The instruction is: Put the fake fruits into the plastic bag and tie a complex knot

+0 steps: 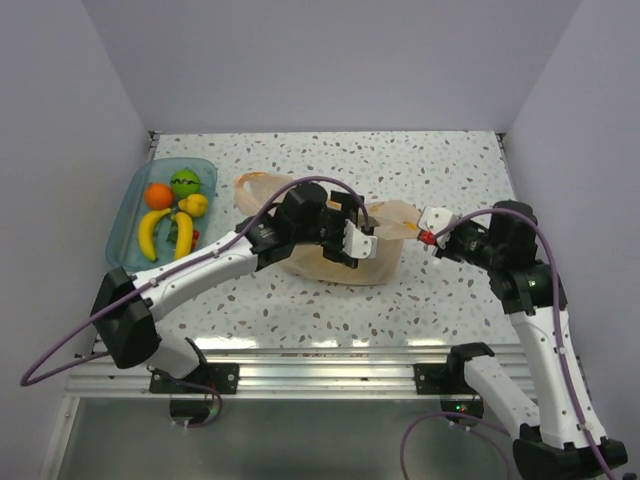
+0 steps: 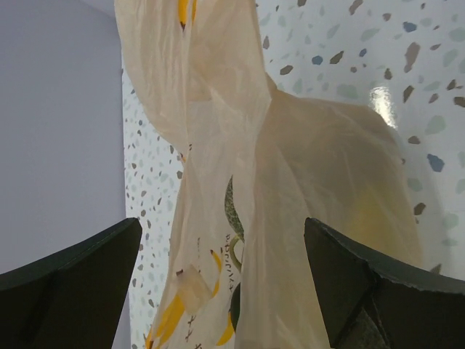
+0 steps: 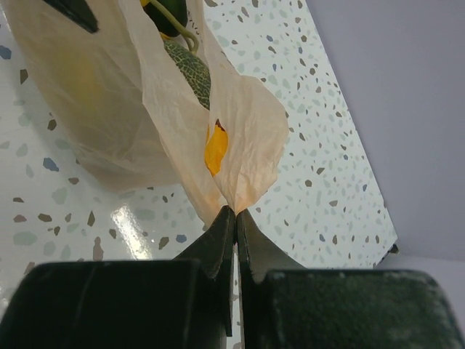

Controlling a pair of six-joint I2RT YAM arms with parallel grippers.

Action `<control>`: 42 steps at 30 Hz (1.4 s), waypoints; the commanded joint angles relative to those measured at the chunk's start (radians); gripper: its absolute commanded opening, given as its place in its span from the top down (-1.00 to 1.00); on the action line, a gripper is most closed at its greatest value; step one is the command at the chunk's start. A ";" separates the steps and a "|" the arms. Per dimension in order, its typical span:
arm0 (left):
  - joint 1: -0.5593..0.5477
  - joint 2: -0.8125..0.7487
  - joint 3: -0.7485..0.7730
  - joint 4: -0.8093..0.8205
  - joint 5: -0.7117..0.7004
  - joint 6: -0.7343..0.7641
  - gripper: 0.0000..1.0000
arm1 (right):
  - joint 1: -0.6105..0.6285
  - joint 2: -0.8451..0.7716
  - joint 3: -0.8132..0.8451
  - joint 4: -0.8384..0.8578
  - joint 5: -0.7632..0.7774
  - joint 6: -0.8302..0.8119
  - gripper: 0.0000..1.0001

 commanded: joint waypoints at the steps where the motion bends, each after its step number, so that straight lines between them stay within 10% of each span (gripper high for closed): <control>1: 0.003 0.060 0.072 0.169 -0.122 0.066 -1.00 | 0.002 -0.028 0.032 -0.025 -0.022 -0.009 1.00; 7: 0.037 0.147 0.094 0.172 -0.110 0.040 -0.90 | 0.002 -0.052 0.030 -0.035 -0.035 -0.018 1.00; 11: 0.075 0.179 0.167 0.048 -0.037 -0.068 0.27 | 0.001 -0.083 0.010 -0.015 -0.024 0.000 0.93; 13: 0.096 0.168 0.173 -0.015 0.034 -0.089 0.64 | 0.001 -0.086 -0.002 0.025 -0.016 0.032 0.63; 15: 0.109 0.151 0.160 -0.047 0.080 -0.115 0.88 | 0.002 -0.069 -0.004 0.059 0.017 0.086 -0.39; 17: 0.119 0.122 0.131 -0.060 0.100 -0.145 0.98 | 0.001 -0.046 0.018 0.060 0.048 0.115 -0.88; 31: 0.184 0.046 0.072 -0.089 0.336 -0.170 1.00 | -0.176 0.021 -0.086 -0.119 -0.418 -0.269 -0.97; 42: 0.204 0.019 0.022 -0.044 0.451 -0.165 1.00 | -0.145 0.121 -0.243 0.574 -0.687 0.213 -0.97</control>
